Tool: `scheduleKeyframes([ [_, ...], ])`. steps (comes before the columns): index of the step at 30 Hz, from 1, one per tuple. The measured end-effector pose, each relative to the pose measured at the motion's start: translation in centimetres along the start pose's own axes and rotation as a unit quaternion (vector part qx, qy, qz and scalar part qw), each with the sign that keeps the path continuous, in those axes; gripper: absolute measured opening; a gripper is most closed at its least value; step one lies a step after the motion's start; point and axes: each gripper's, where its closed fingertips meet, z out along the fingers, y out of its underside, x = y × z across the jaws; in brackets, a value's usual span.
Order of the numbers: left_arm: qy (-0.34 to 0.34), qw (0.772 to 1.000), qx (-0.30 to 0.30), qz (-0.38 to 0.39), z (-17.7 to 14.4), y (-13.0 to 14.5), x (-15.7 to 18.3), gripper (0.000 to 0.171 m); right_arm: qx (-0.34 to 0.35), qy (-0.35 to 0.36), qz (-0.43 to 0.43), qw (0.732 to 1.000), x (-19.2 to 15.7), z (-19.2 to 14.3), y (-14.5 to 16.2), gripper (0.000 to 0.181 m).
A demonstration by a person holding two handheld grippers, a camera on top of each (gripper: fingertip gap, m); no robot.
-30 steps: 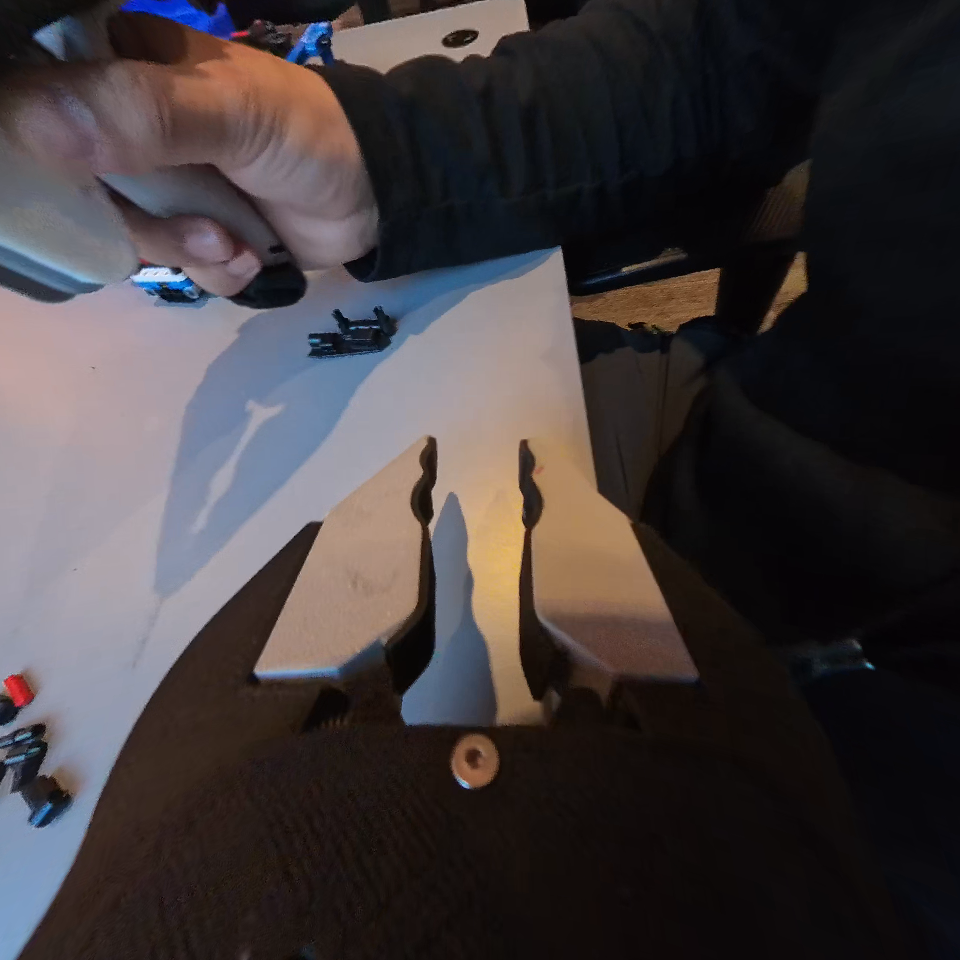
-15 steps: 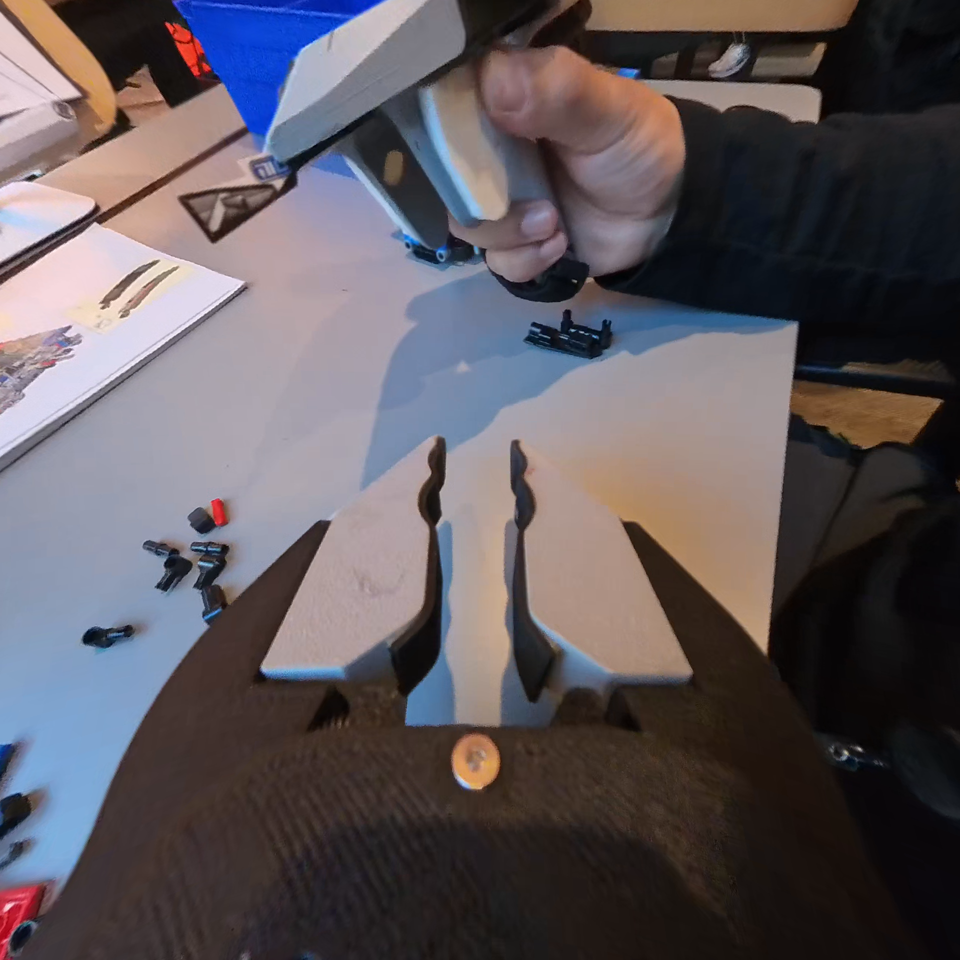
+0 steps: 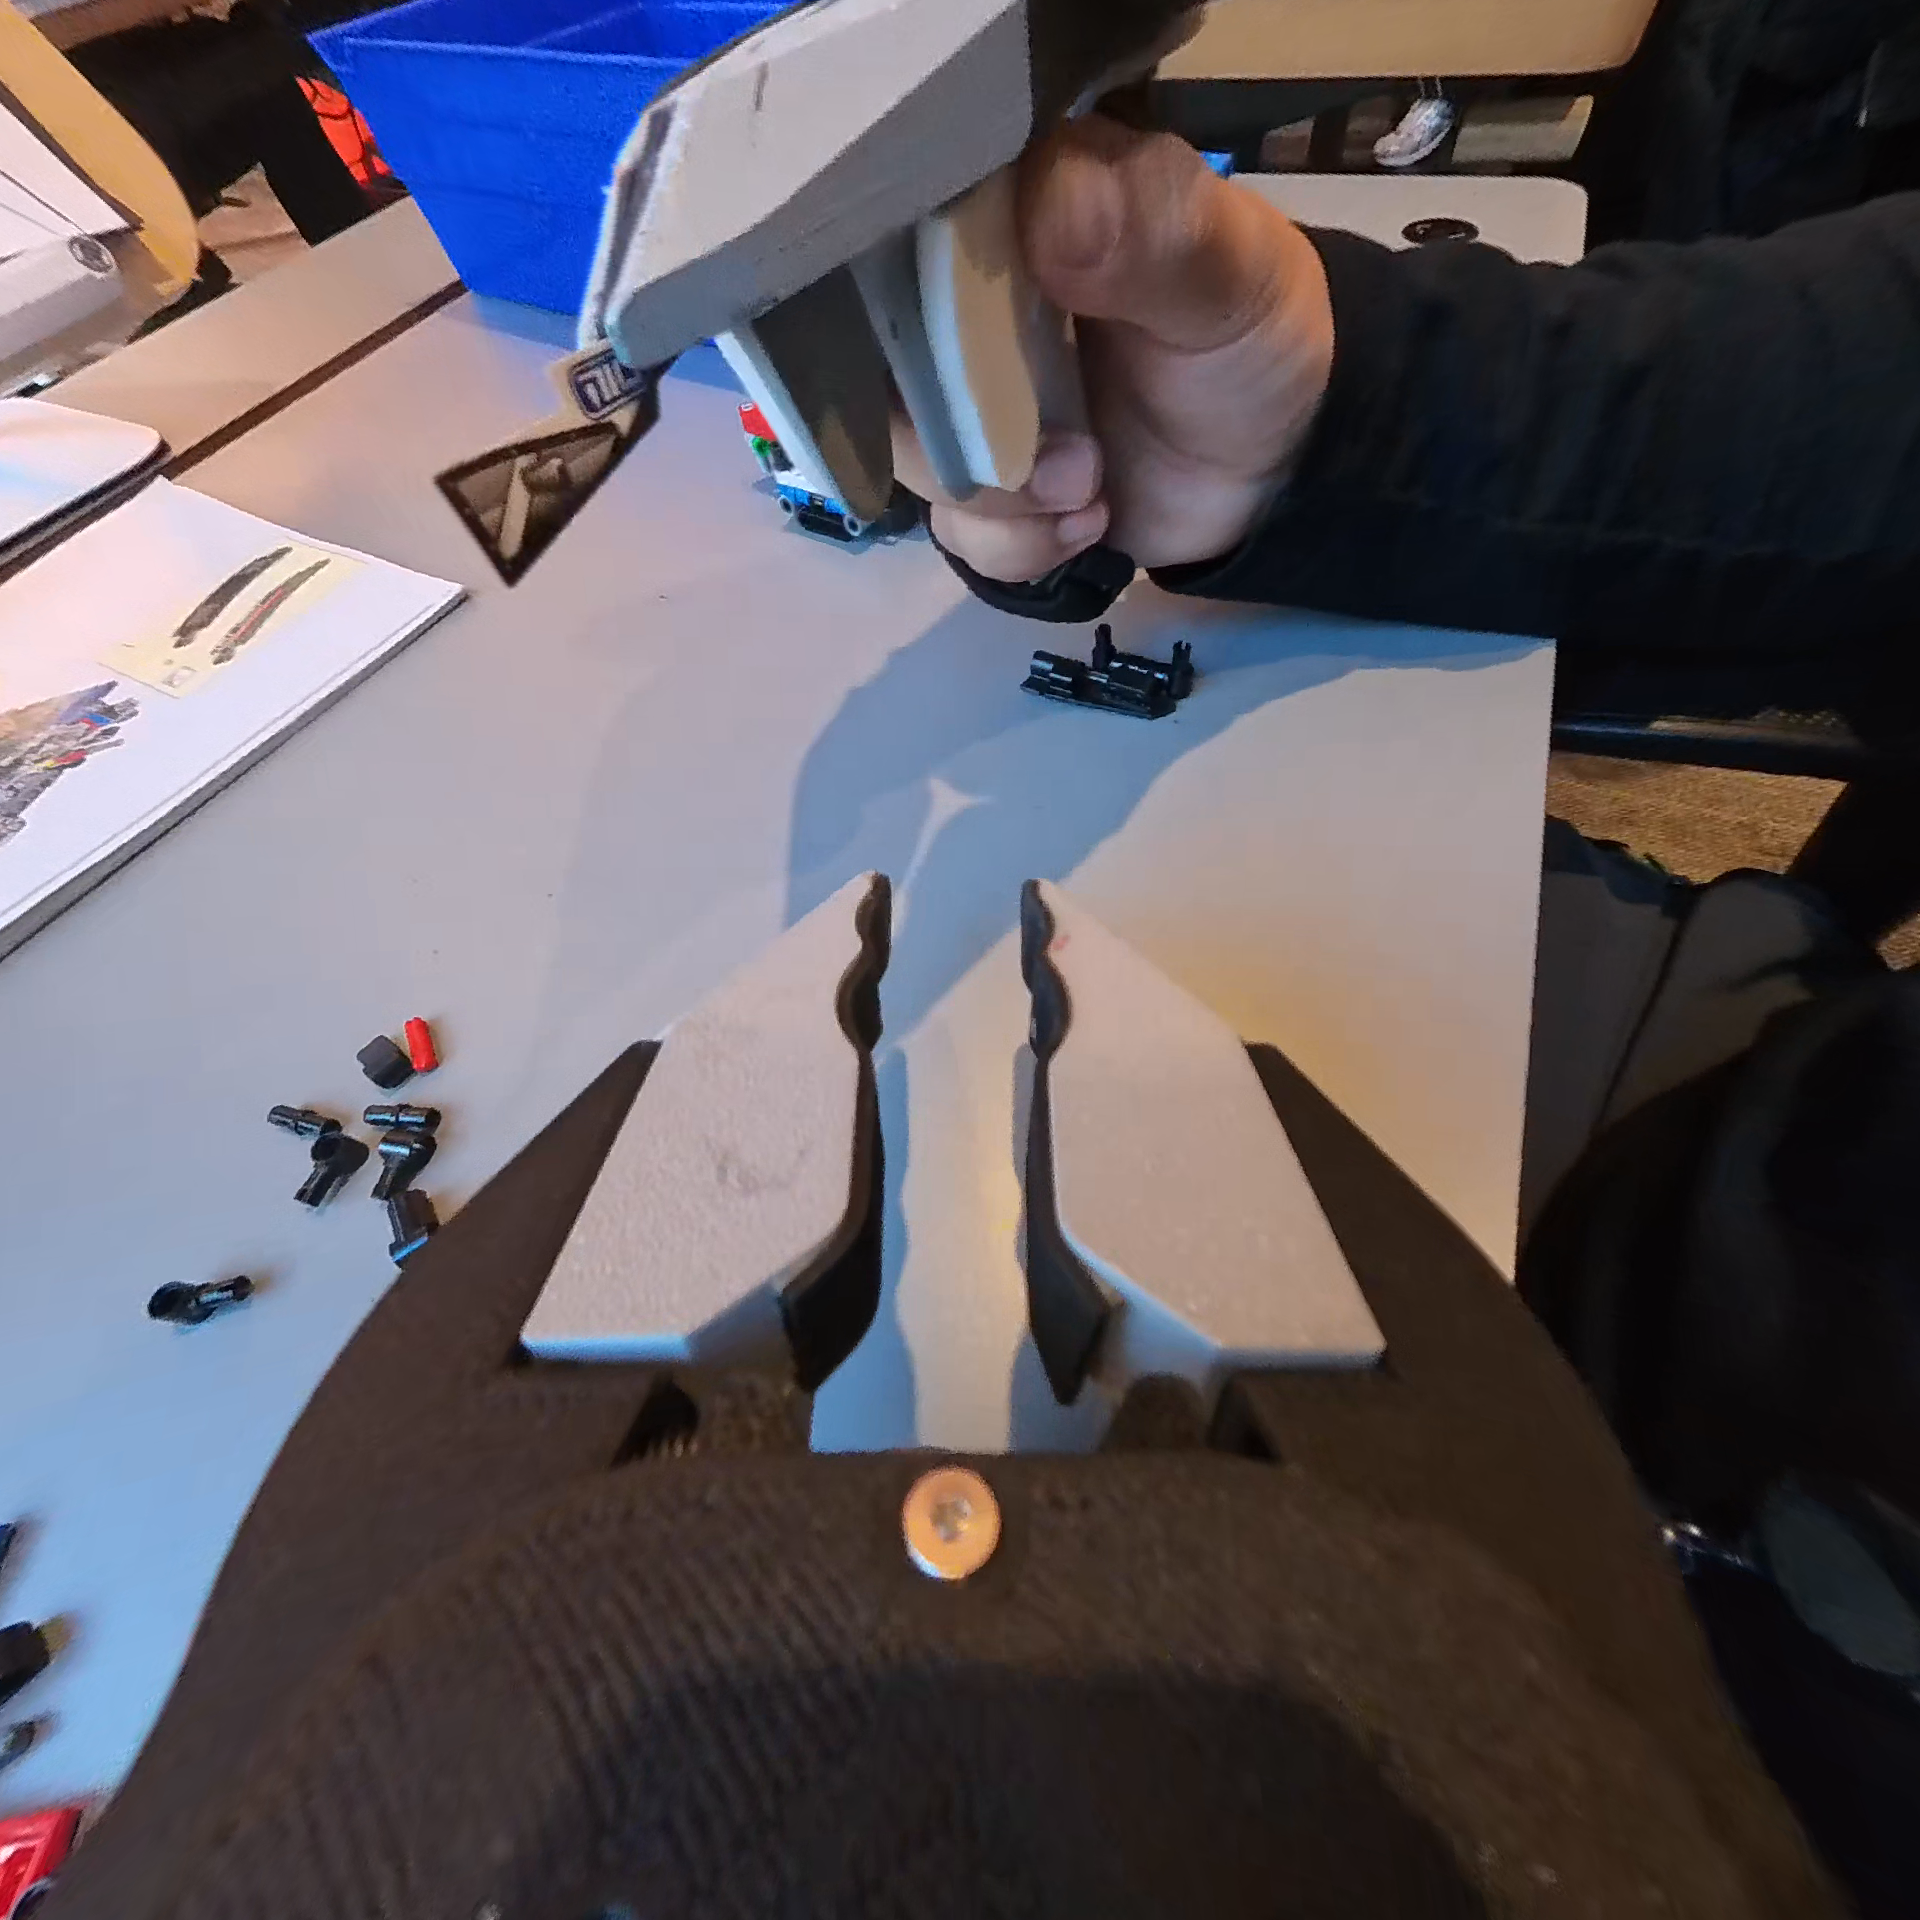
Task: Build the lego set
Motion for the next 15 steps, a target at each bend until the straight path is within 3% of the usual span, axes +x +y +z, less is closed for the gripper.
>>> scheduleKeyframes([
  [8, 0.001, 1.0, 0.005, -0.01, -0.1, -0.1, -0.2, 0.022, 0.008, 0.014, 0.003, 1.0, 0.5, -0.1, -0.2, 0.0],
  [15, -0.025, 0.994, 0.062, -0.083, -1.6, -1.1, -2.8, 0.024, -0.002, 0.017, 0.015, 1.0, 0.7, 0.0, 0.2, 0.0],
])
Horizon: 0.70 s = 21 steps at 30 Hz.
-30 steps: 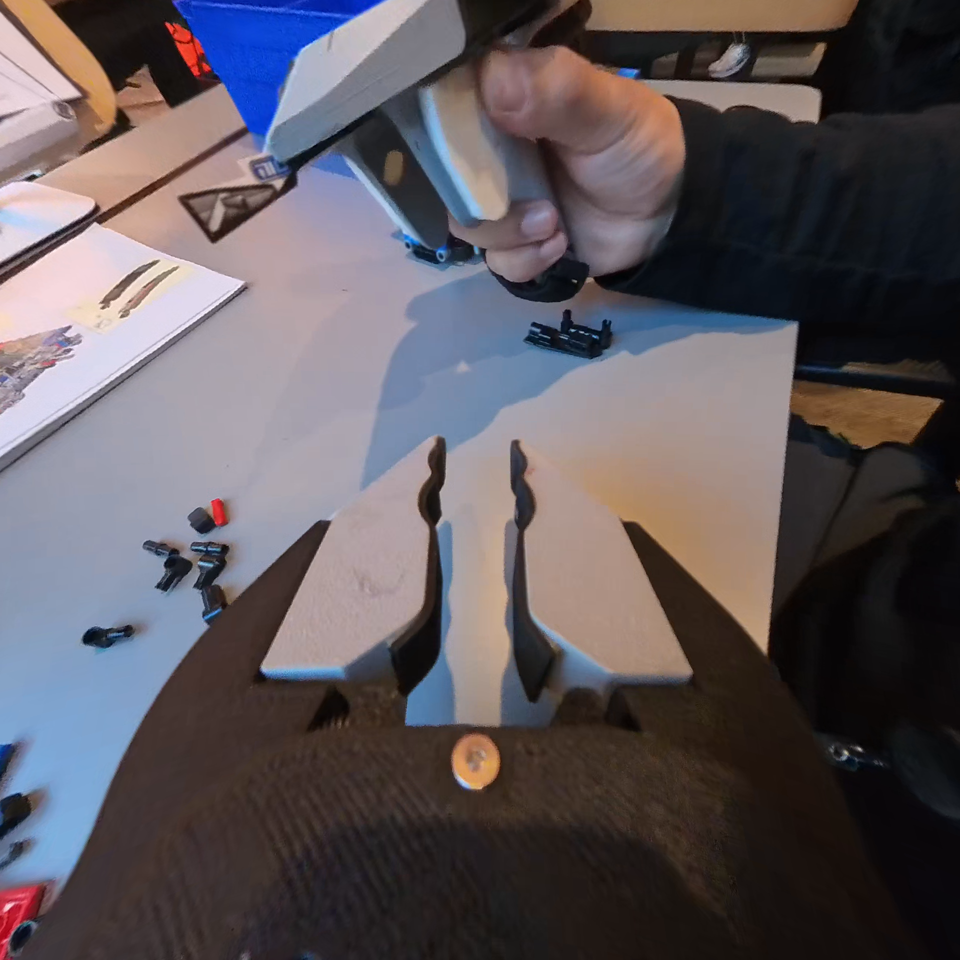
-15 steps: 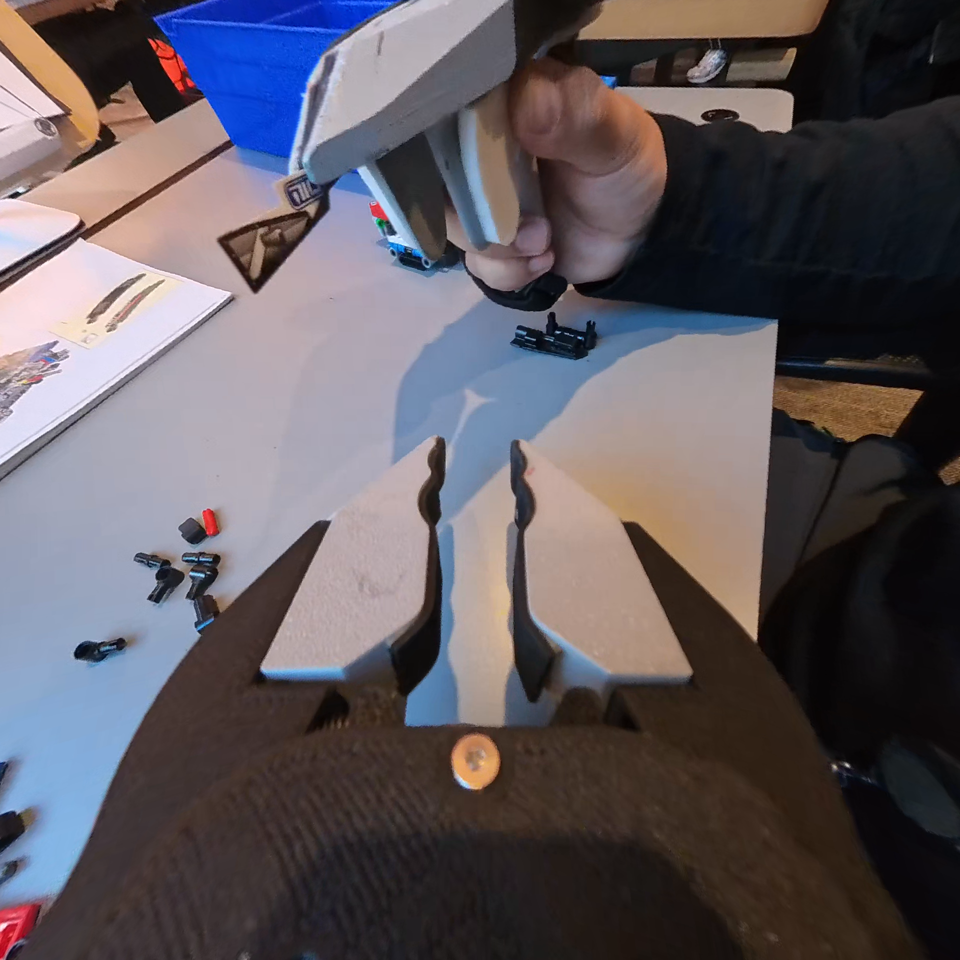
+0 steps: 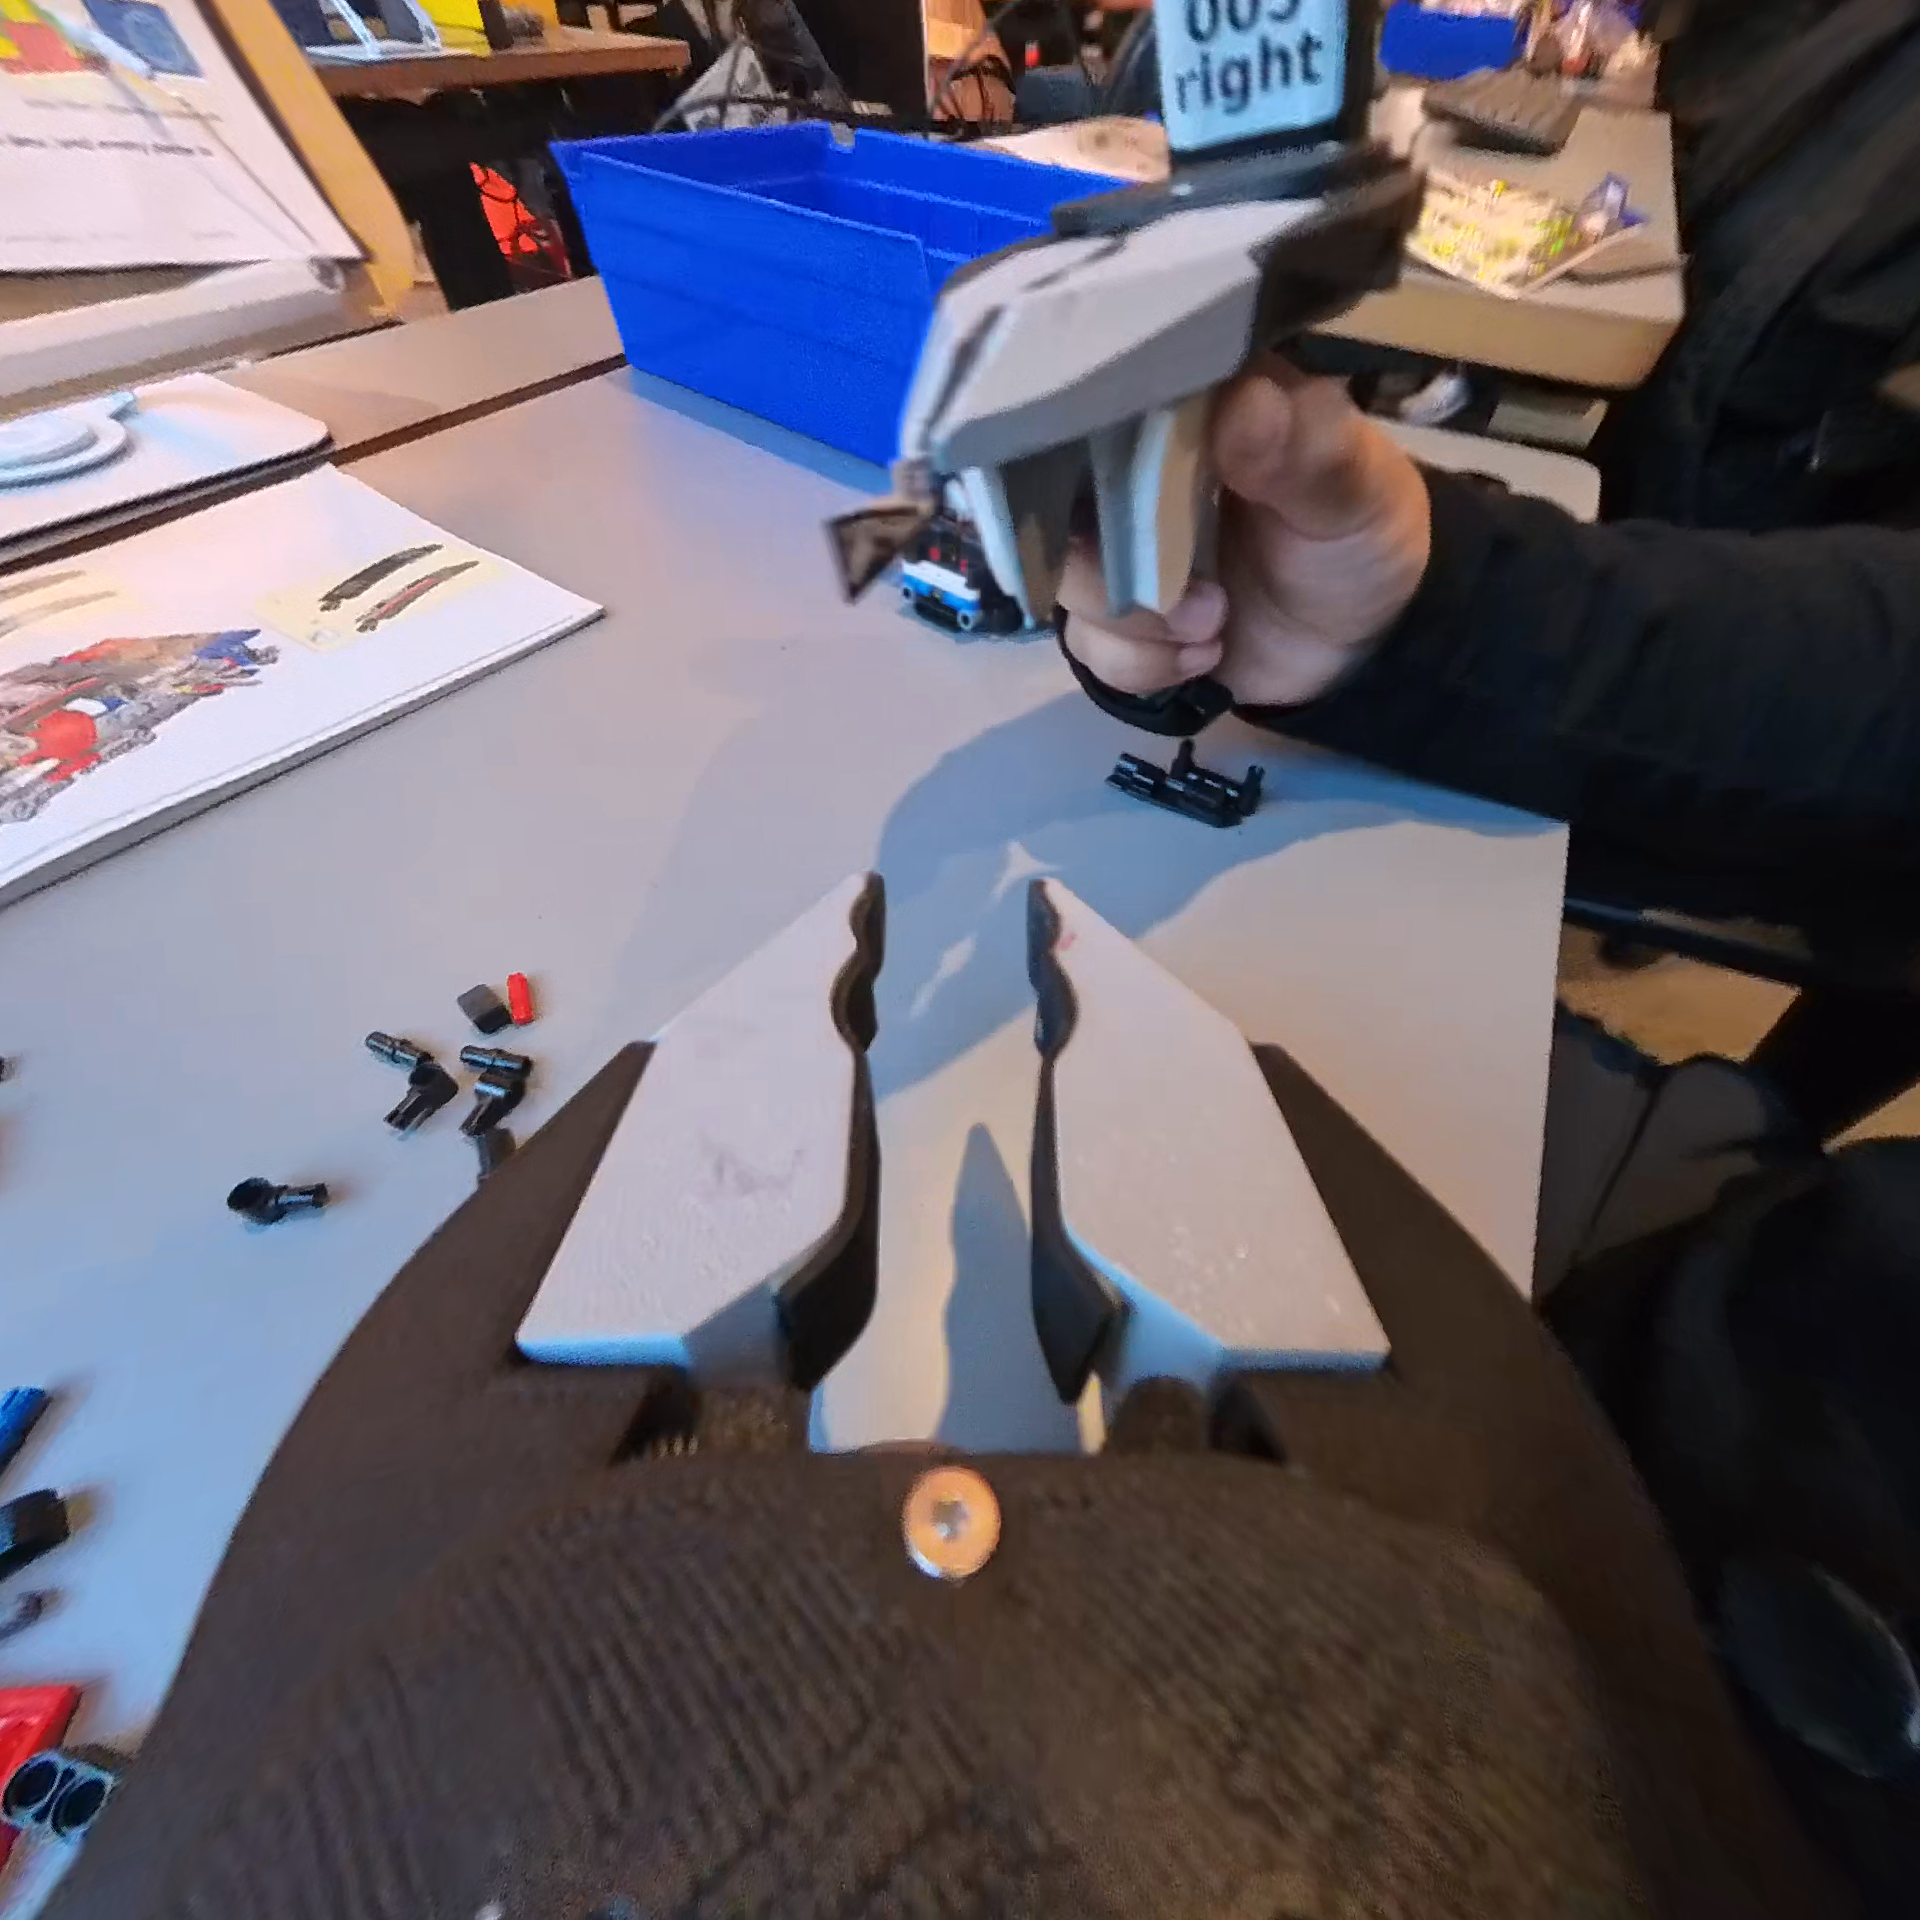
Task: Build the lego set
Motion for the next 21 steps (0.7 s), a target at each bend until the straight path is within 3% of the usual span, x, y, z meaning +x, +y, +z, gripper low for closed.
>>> scheduleKeyframes([
  [9, 0.097, 0.975, 0.103, -0.169, -2.8, -4.6, -1.7, 0.022, -0.006, -0.006, -0.004, 1.0, -0.5, 0.3, 0.2, 0.0],
  [14, 0.124, 0.971, 0.108, -0.173, -2.9, -5.1, -1.0, 0.019, -0.004, -0.006, -0.003, 1.0, -0.6, 0.4, 0.1, 0.0],
  [21, 0.133, 0.97, 0.115, -0.165, -3.2, -5.8, -0.5, 0.0, 0.0, -0.007, 0.001, 1.0, -0.7, 0.6, 0.0, 0.0],
])
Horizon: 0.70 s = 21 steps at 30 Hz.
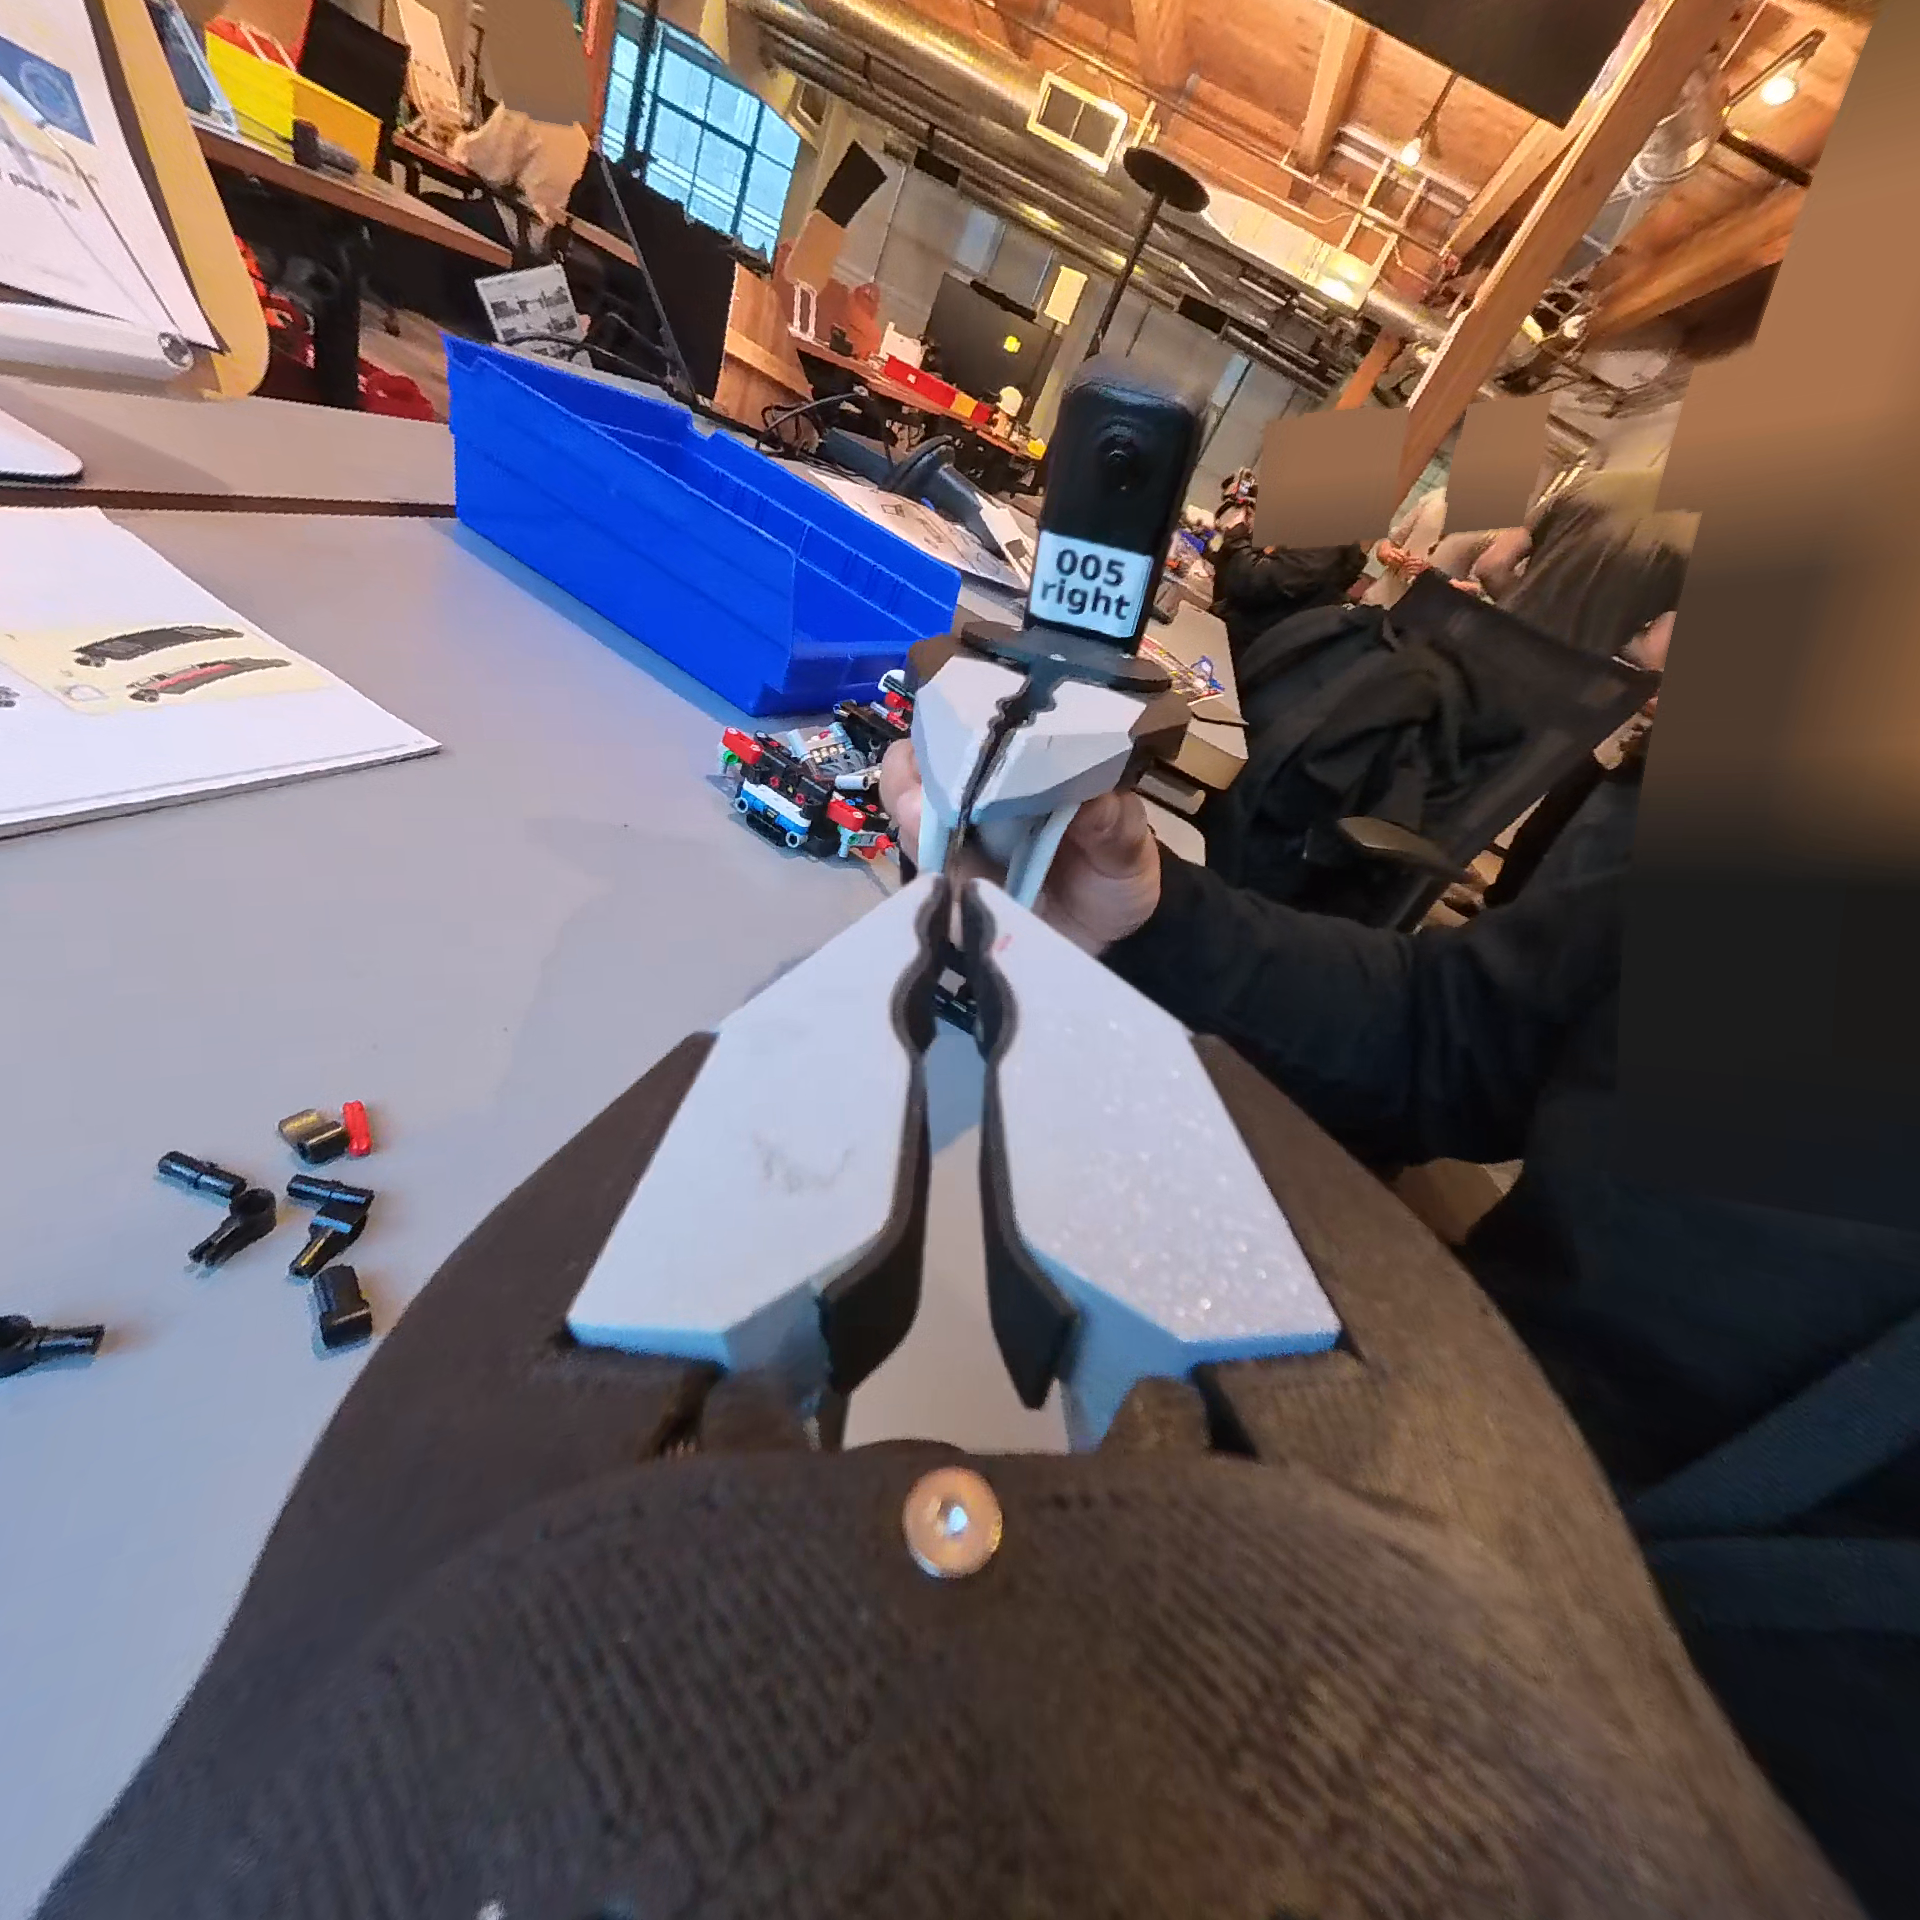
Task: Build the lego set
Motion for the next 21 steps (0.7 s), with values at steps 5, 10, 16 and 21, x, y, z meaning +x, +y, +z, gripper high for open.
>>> scheduleKeyframes([
  [5, 0.0, 1.0, -0.01, 0.007, -0.2, -0.1, 0.1, 0.0, -0.01, 0.002, -0.006, 1.0, -0.1, 0.3, 0.4, 0.0],
  [10, -0.008, 0.992, -0.121, 0.036, -0.7, 1.0, -0.5, 0.0, -0.046, 0.007, -0.026, 0.999, 0.0, 0.7, 1.7, 0.0],
  [16, -0.069, 0.966, -0.228, 0.104, -1.7, 2.8, -2.3, 0.0, -0.114, 0.022, -0.067, 0.991, -0.4, 1.9, 4.1, 0.022],
  [21, -0.061, 0.967, -0.235, 0.08, -2.3, 2.9, -2.5, 0.0, -0.108, 0.047, -0.071, 0.991, 0.2, 1.7, 3.6, 0.018],
])
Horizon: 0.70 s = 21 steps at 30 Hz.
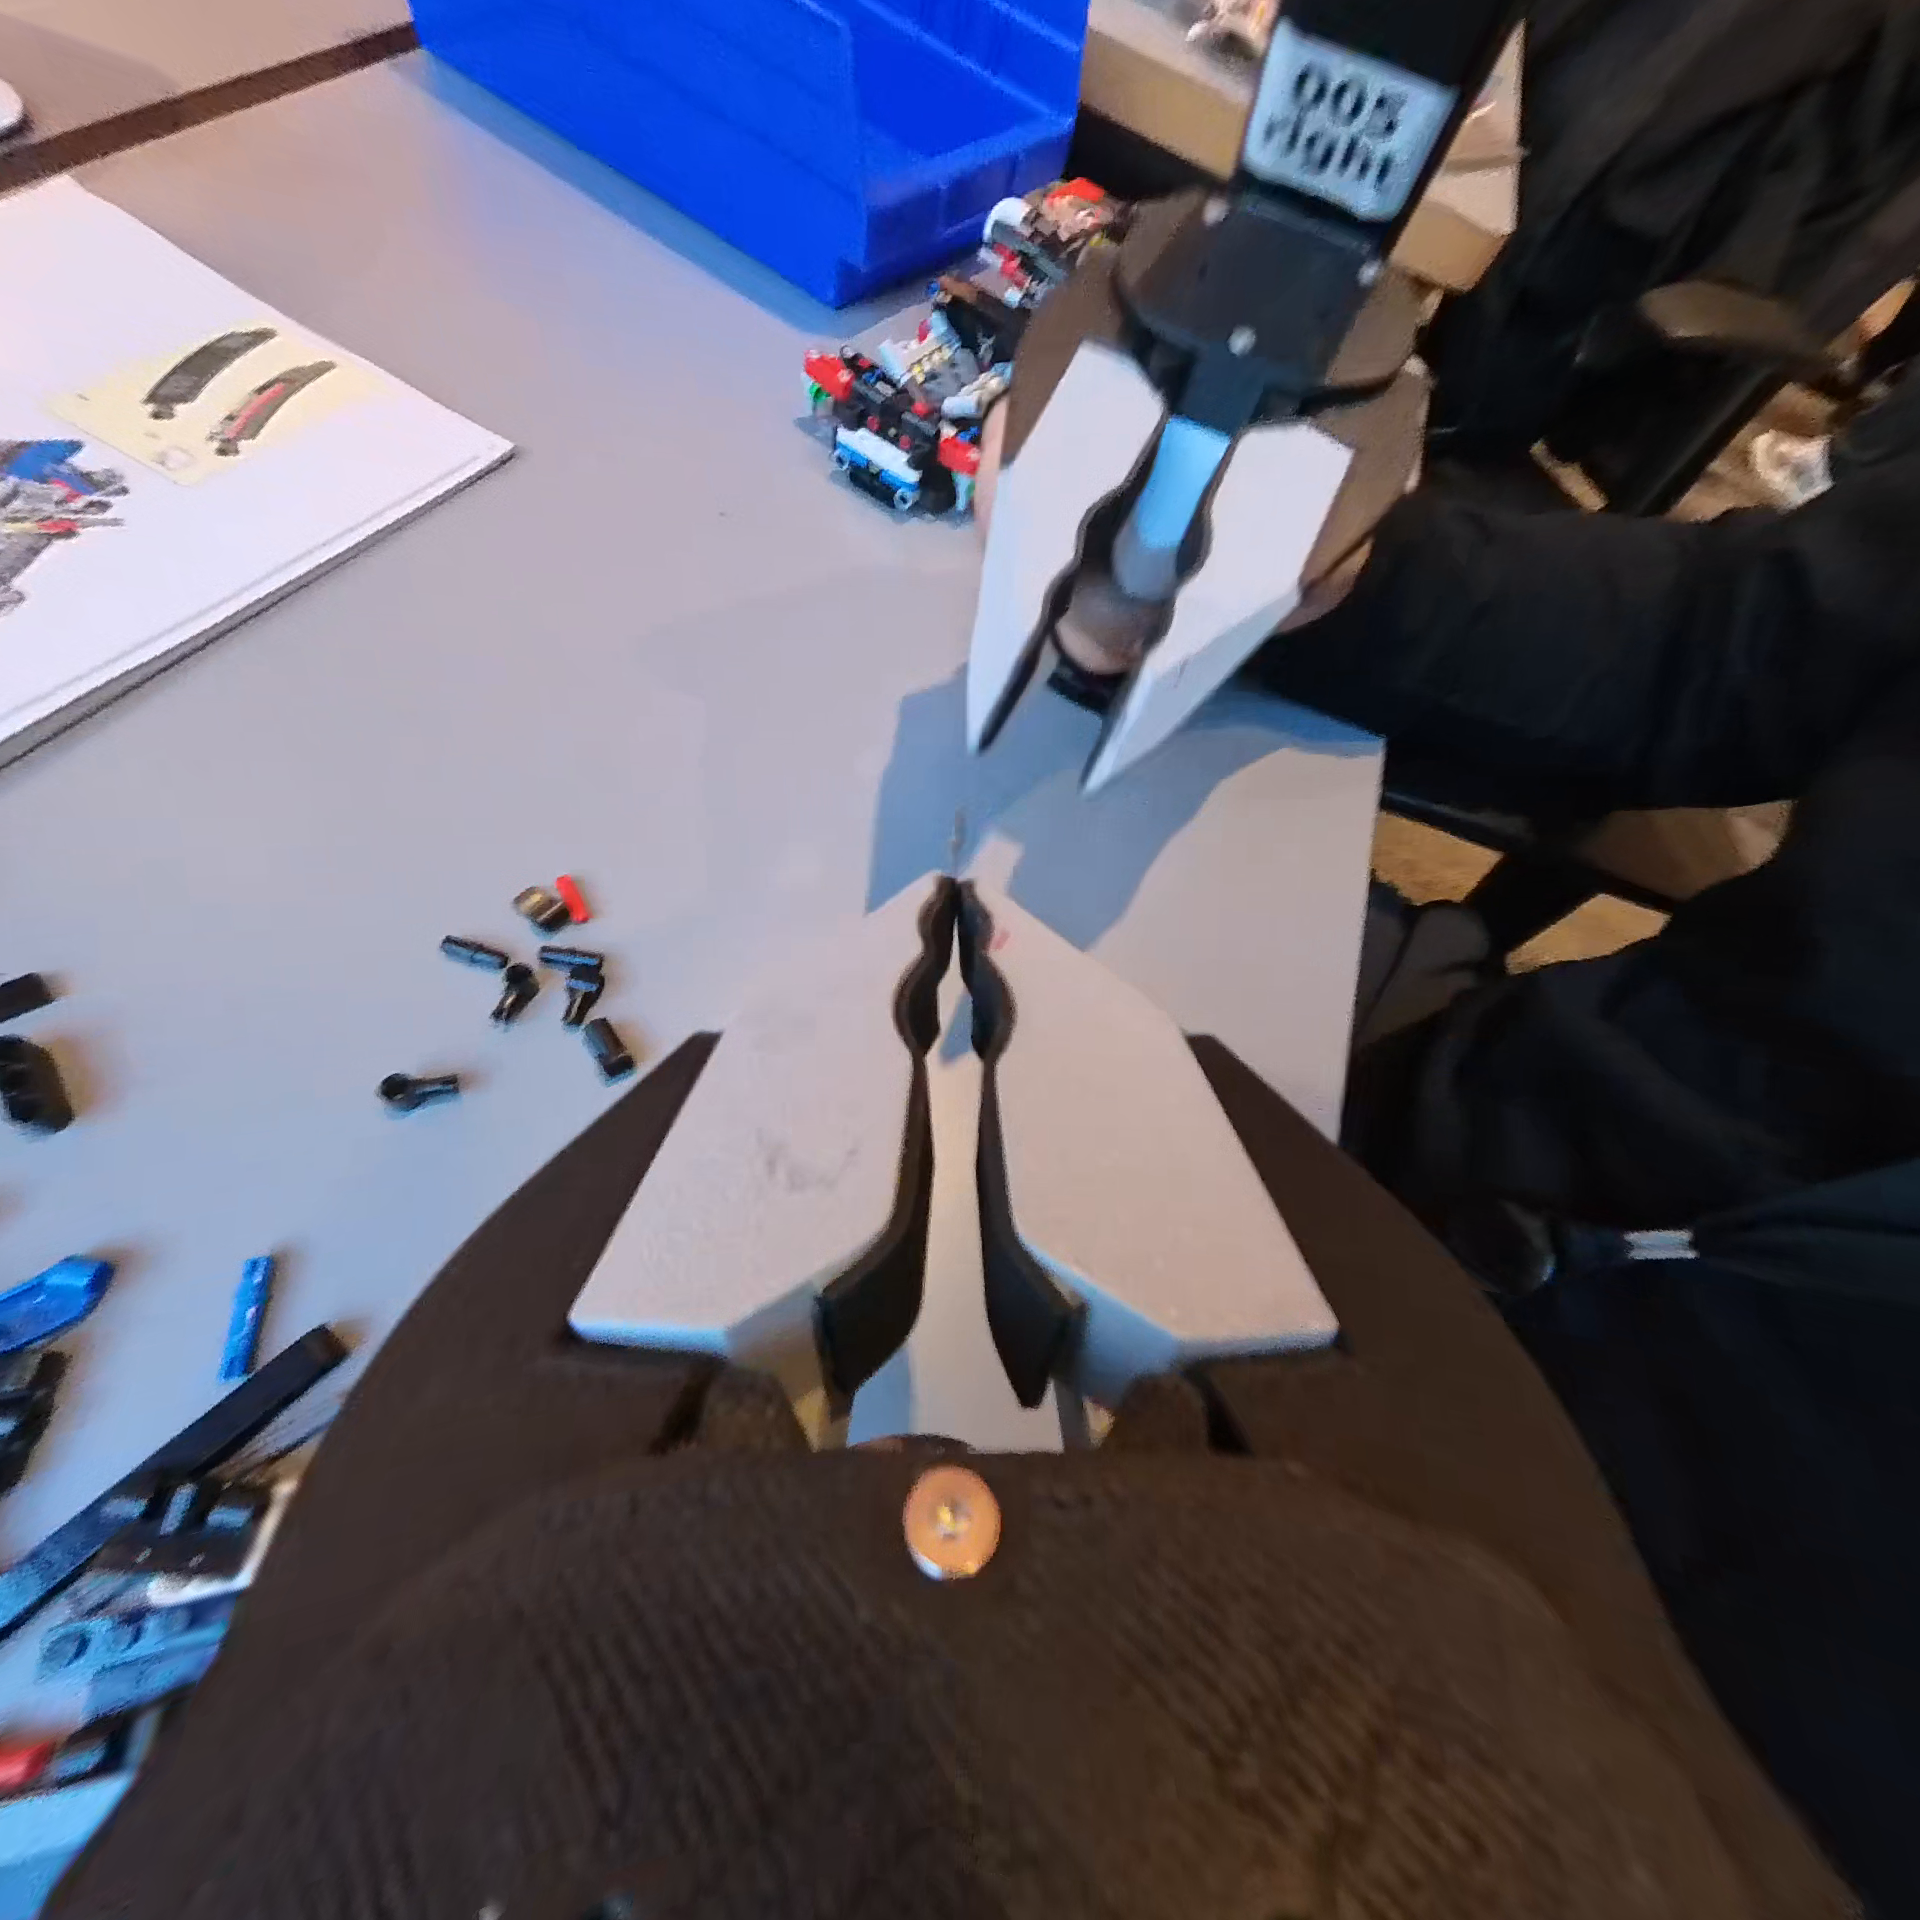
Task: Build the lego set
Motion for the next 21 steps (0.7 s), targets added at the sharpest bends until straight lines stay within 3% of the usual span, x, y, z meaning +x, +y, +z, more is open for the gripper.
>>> scheduleKeyframes([
  [6, 0.017, 0.998, -0.051, 0.026, -0.6, 1.1, 0.9, 0.0, 0.035, -0.015, 0.036, 0.999, 0.6, -0.9, -0.9, 0.015],
  [11, 0.032, 0.989, -0.132, 0.057, 0.4, 3.6, 2.1, 0.0, -0.008, -0.064, 0.016, 0.998, -2.0, 1.0, 0.2, 0.007],
  [21, 0.05, 0.982, -0.167, 0.075, 1.5, 4.7, 3.6, 0.0, -0.086, -0.088, -0.012, 0.992, -3.6, 2.6, 2.8, 0.004],
])
